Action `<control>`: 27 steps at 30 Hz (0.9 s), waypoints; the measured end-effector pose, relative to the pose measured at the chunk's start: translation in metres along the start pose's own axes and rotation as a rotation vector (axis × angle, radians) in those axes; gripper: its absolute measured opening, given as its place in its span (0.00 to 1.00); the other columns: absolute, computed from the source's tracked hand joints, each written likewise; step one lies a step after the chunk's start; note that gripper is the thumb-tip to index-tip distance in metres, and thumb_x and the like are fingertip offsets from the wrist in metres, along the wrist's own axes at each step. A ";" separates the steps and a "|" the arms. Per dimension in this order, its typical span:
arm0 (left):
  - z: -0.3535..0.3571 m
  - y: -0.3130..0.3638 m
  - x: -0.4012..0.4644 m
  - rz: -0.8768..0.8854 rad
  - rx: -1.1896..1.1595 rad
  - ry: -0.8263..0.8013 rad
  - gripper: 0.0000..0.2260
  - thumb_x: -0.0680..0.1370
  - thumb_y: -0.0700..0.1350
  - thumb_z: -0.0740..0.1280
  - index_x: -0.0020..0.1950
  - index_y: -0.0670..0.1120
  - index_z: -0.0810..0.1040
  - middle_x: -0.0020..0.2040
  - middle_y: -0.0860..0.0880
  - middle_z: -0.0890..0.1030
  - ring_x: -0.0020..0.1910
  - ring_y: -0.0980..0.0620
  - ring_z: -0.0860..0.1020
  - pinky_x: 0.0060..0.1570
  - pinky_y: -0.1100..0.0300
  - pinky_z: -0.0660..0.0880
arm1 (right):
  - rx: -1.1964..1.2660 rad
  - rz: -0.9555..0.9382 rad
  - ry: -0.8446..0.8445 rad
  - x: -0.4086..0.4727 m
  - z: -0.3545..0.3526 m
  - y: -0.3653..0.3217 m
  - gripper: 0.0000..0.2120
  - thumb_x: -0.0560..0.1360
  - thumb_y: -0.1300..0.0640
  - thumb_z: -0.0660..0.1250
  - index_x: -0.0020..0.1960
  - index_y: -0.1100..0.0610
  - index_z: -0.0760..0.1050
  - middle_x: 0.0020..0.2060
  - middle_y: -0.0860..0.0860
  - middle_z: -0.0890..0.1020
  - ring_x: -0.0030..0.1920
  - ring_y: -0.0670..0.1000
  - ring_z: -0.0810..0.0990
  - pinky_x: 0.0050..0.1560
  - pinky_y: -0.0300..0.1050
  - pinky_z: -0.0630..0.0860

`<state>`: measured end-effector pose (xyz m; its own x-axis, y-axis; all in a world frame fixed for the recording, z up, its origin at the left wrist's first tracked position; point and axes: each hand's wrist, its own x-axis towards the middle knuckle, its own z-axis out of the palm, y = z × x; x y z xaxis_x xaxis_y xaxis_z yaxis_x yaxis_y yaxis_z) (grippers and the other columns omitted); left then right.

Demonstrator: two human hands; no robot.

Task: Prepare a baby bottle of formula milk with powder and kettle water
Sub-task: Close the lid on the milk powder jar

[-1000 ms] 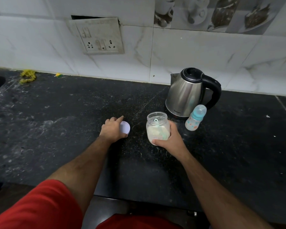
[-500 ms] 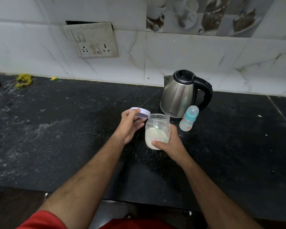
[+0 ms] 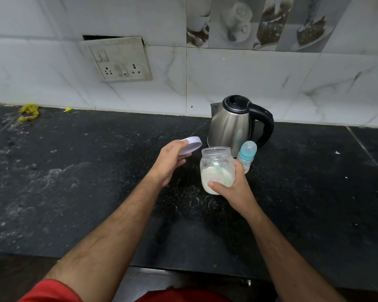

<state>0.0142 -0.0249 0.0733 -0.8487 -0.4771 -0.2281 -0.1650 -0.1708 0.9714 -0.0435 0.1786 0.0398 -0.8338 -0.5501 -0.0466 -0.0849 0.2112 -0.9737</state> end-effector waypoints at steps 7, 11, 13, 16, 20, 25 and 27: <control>0.014 0.012 -0.004 0.098 0.160 -0.142 0.12 0.75 0.49 0.65 0.56 0.53 0.84 0.57 0.52 0.84 0.60 0.53 0.79 0.63 0.52 0.74 | -0.022 -0.039 -0.043 -0.004 0.004 -0.006 0.39 0.63 0.51 0.79 0.69 0.44 0.64 0.58 0.40 0.79 0.56 0.38 0.79 0.53 0.38 0.77; 0.016 0.025 -0.007 0.142 0.270 -0.220 0.16 0.80 0.40 0.60 0.60 0.54 0.82 0.58 0.56 0.83 0.57 0.61 0.80 0.59 0.61 0.75 | -0.028 -0.025 -0.082 -0.006 0.004 -0.010 0.40 0.62 0.49 0.80 0.69 0.46 0.65 0.56 0.41 0.81 0.55 0.39 0.80 0.53 0.38 0.77; 0.015 0.028 -0.007 0.131 0.317 -0.269 0.17 0.80 0.41 0.58 0.63 0.54 0.81 0.59 0.54 0.83 0.58 0.58 0.80 0.60 0.59 0.74 | -0.046 -0.016 -0.087 -0.007 0.005 -0.010 0.41 0.60 0.44 0.79 0.69 0.44 0.66 0.56 0.41 0.81 0.55 0.40 0.81 0.55 0.44 0.78; 0.017 0.033 -0.008 0.116 0.387 -0.312 0.18 0.81 0.45 0.54 0.64 0.52 0.80 0.59 0.54 0.83 0.55 0.60 0.81 0.57 0.59 0.73 | -0.057 -0.007 -0.081 -0.008 0.008 -0.010 0.39 0.60 0.41 0.78 0.67 0.40 0.66 0.56 0.40 0.81 0.56 0.42 0.81 0.58 0.52 0.79; 0.022 0.036 -0.009 0.095 0.379 -0.302 0.22 0.83 0.56 0.50 0.60 0.53 0.83 0.56 0.51 0.85 0.56 0.54 0.82 0.63 0.52 0.75 | -0.025 -0.009 -0.066 -0.008 0.013 -0.013 0.36 0.60 0.41 0.77 0.65 0.40 0.67 0.57 0.42 0.81 0.57 0.44 0.81 0.59 0.55 0.79; 0.023 0.031 -0.010 0.108 0.356 -0.271 0.20 0.84 0.58 0.54 0.58 0.51 0.83 0.53 0.50 0.86 0.54 0.53 0.83 0.61 0.52 0.77 | -0.007 -0.008 -0.025 -0.010 0.017 -0.018 0.38 0.60 0.41 0.77 0.66 0.46 0.67 0.56 0.43 0.81 0.55 0.40 0.81 0.54 0.42 0.78; 0.024 0.030 -0.013 0.122 0.348 -0.258 0.19 0.84 0.57 0.55 0.52 0.51 0.84 0.49 0.49 0.86 0.49 0.53 0.84 0.57 0.54 0.78 | -0.015 -0.007 -0.010 -0.010 0.018 -0.020 0.36 0.63 0.46 0.79 0.66 0.47 0.67 0.56 0.41 0.80 0.53 0.37 0.80 0.51 0.37 0.76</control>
<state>0.0081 -0.0031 0.1071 -0.9626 -0.2378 -0.1298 -0.1782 0.1946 0.9646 -0.0240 0.1653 0.0558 -0.8278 -0.5594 -0.0418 -0.0990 0.2190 -0.9707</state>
